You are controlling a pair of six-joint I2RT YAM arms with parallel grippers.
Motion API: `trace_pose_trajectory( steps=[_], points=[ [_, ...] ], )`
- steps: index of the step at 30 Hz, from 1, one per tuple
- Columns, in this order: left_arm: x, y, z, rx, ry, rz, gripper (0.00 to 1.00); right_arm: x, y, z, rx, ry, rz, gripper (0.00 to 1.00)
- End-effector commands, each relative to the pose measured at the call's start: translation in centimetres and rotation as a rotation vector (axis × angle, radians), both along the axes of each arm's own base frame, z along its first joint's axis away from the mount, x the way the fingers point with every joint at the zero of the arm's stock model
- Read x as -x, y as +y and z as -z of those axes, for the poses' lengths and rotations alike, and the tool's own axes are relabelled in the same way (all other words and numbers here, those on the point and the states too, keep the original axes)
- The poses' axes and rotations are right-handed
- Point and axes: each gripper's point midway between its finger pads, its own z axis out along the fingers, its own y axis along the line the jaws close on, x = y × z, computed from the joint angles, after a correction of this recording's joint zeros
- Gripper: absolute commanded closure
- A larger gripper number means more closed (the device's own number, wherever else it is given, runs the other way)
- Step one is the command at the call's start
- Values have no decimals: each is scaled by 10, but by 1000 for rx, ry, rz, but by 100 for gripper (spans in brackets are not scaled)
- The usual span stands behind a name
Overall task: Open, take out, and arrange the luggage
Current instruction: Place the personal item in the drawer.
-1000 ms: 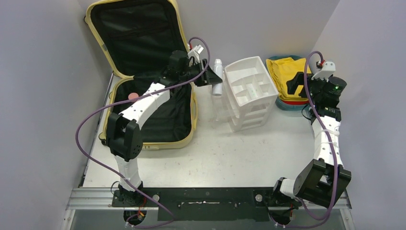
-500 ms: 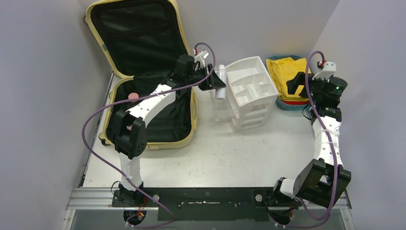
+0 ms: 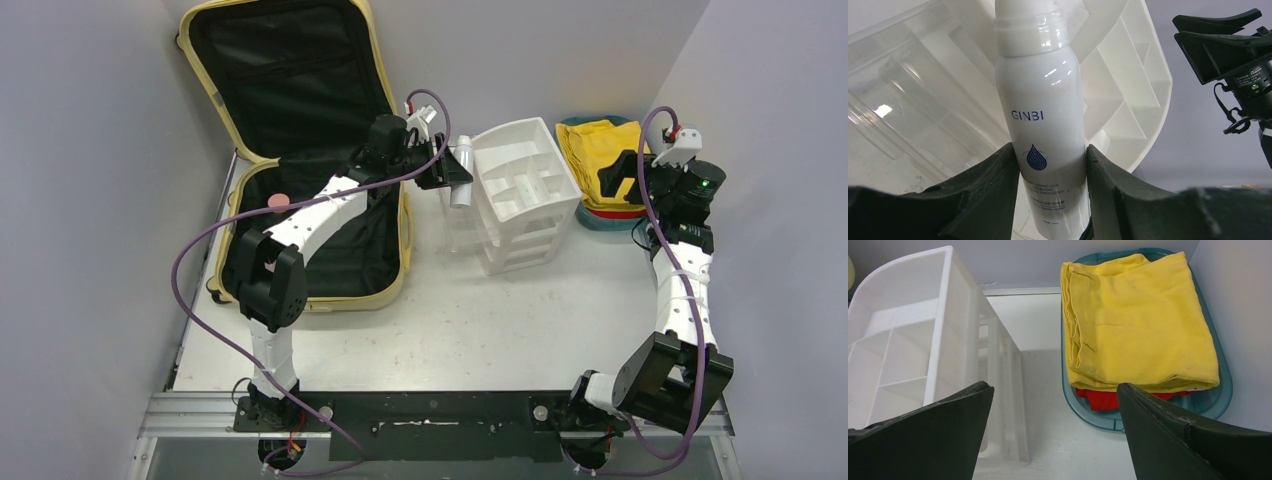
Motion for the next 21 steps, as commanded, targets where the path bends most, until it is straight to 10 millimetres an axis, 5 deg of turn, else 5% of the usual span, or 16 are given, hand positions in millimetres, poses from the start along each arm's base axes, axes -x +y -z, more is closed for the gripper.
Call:
trace_pose_trajectory(
  steps=[1, 15, 21],
  points=[
    [3, -2, -45, 76, -99, 14, 54, 1, 1, -24, 25, -84, -11, 0],
    [4, -2, -52, 85, -104, 19, 42, 1, 1, -25, 27, -87, -11, 0],
    [-2, 7, -70, 90, -144, 1, 41, 1, 1, -26, 30, -89, -10, 0]
  ],
)
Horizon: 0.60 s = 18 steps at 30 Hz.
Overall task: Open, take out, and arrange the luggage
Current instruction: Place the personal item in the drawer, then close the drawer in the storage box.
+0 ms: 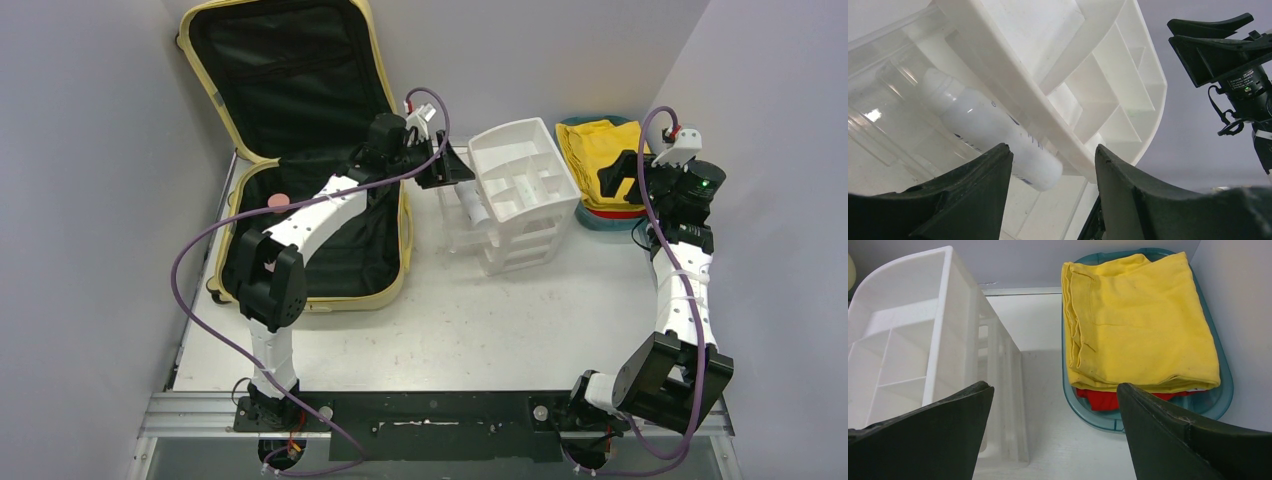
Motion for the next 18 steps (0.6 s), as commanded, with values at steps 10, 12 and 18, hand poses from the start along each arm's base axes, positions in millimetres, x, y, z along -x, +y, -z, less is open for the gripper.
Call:
trace_pose_trajectory(
  steps=[10, 12, 18],
  points=[
    [-28, 67, -78, -207, -397, -95, 38, 2, 1, -26, 32, -88, -12, 0],
    [-34, 88, -69, -259, -410, -113, 41, 1, 2, -25, 28, -85, -17, 0],
    [-40, 129, -25, -369, -378, -98, 66, -2, 1, -19, 19, -68, -20, 0]
  ],
)
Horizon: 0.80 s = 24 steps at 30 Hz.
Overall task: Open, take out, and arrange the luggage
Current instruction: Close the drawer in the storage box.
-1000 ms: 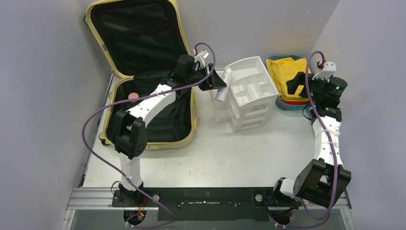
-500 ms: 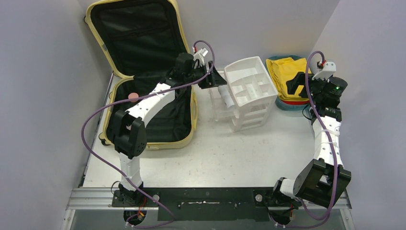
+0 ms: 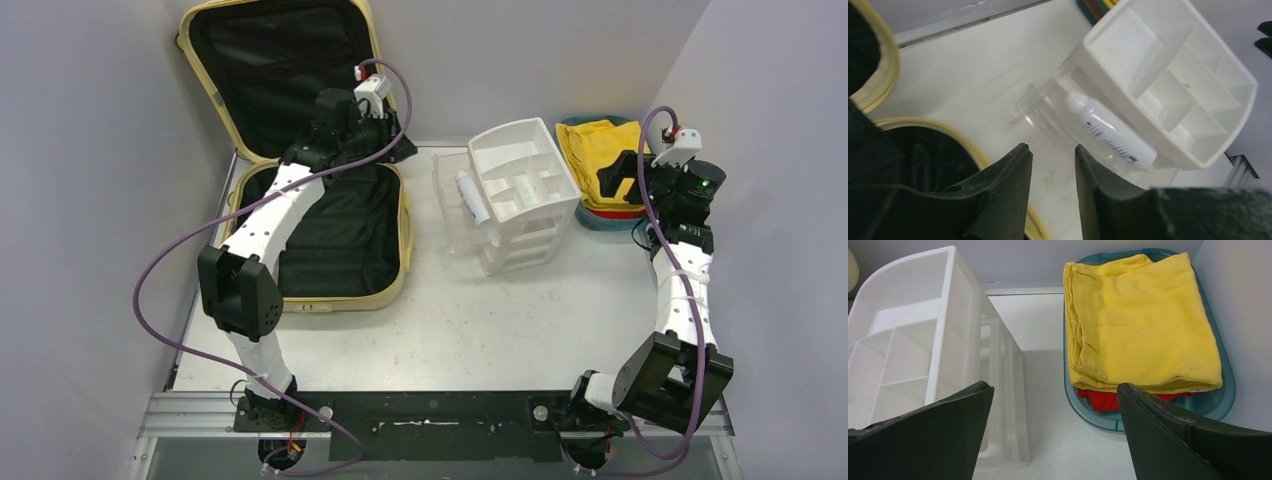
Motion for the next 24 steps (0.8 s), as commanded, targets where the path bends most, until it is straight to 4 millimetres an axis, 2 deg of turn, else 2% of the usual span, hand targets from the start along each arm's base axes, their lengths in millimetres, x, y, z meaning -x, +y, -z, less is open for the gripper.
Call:
trace_pose_trajectory(
  steps=[1, 5, 10, 14, 19, 24],
  points=[
    [3, 31, 27, -141, -24, 4, 71, -3, 0, -16, 14, -60, -15, 0],
    [5, 30, 63, -180, 20, 12, 86, -7, 2, -7, -12, -31, -28, 0],
    [6, 17, 87, -193, 60, 34, 96, -13, 4, 9, -38, 17, -43, 1],
    [10, -5, 90, -174, 61, 69, 96, -18, 12, 21, -56, 56, -76, 2],
    [17, -39, 79, -108, 26, 134, 96, -25, 28, 34, -49, 94, -126, 3],
    [22, -73, 87, -100, 23, 184, 96, -29, 42, 45, -46, 122, -169, 3]
  ],
)
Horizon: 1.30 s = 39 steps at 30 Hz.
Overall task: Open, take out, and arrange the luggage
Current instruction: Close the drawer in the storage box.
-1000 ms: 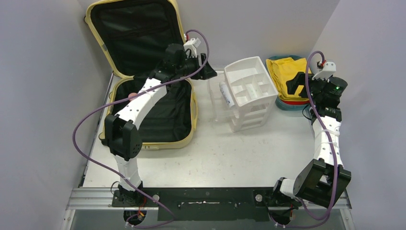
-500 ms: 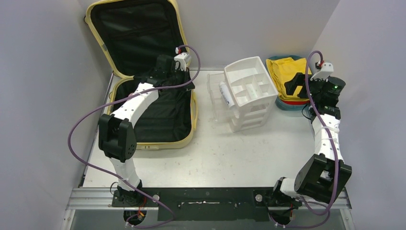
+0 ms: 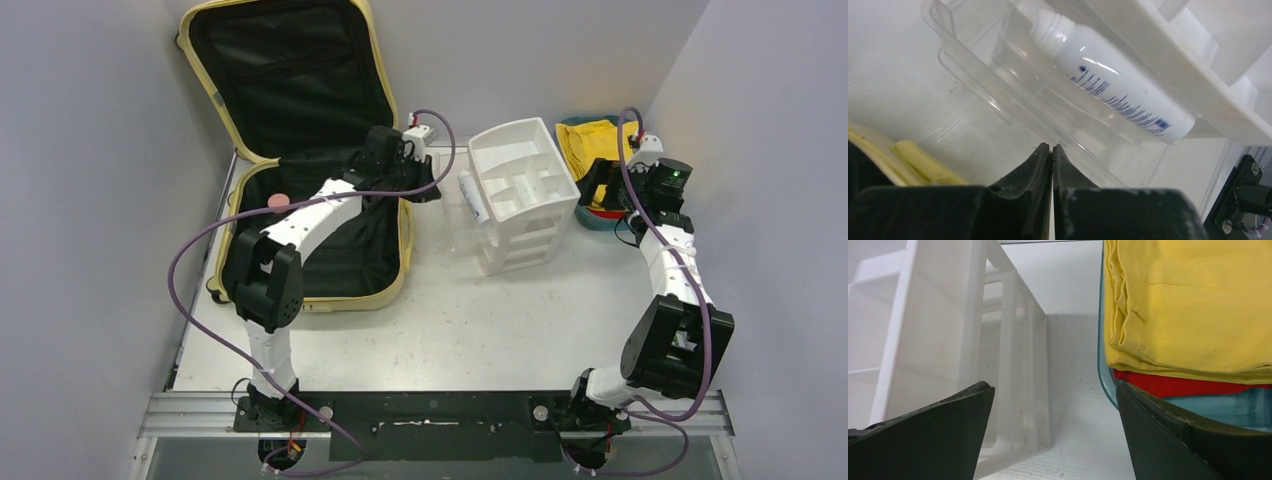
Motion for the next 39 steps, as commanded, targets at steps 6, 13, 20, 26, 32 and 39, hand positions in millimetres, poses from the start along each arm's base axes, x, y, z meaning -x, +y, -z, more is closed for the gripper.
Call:
trace_pose_trajectory(
  steps=[6, 13, 20, 26, 32, 39],
  points=[
    [-27, -65, -21, 167, -53, 41, 96, -12, 20, -15, 19, -46, -92, 4],
    [-31, -98, -33, 241, -51, 74, 96, -12, 22, -14, 17, -47, -100, 4],
    [-28, -116, -41, 266, -47, 93, 96, -11, 22, -15, 16, -49, -98, 4],
    [-29, -90, -38, 202, -59, 61, 97, -11, 16, -16, 18, -54, -78, 5],
    [-44, -43, -57, 204, -83, -14, 97, -11, 5, -14, -28, -56, -30, 8],
    [-46, -15, -89, 209, -162, -25, 96, -11, -21, -11, -57, -48, 28, 24]
  ],
)
